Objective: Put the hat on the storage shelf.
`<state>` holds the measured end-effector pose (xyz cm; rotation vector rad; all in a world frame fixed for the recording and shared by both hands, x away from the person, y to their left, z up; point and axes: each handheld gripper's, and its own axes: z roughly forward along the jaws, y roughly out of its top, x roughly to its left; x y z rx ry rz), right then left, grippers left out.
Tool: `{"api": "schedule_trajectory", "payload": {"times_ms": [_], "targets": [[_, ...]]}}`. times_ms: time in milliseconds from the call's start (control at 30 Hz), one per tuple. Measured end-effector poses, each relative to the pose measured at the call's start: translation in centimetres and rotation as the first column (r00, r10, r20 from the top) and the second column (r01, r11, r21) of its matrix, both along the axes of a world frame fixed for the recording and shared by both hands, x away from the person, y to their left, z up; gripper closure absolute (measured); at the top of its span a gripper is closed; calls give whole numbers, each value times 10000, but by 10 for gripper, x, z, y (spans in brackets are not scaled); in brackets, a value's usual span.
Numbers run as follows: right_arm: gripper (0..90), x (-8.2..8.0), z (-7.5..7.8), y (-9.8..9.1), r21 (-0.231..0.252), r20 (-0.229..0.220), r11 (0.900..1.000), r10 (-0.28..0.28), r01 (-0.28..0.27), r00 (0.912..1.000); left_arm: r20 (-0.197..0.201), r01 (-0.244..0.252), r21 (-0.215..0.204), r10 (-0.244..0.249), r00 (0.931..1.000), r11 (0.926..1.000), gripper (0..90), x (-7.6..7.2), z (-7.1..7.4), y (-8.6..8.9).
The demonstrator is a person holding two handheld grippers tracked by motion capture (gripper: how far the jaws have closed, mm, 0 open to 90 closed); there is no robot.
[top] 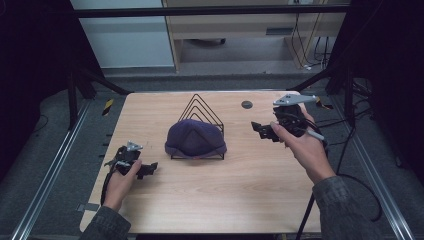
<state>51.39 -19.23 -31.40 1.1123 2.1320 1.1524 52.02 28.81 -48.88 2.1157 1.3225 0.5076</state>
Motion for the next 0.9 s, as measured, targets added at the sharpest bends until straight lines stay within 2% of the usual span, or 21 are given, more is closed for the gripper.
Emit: {"api": "schedule_trajectory", "payload": {"times_ms": [200,500,900], "targets": [[114,-7,-28,-17,-9,-423,9997,-253,253,9988,-184,103,123,-101,9998,9999,62,0,-3,-2],[114,-12,-70,-30,-12,-1017,9981,-614,616,9929,-352,173,164,-168,9992,9997,62,1,-6,-3],[117,-12,-125,-34,-1,-1901,9945,-1024,1043,9764,-348,295,304,-284,9990,9991,26,1,-8,-4]]}}
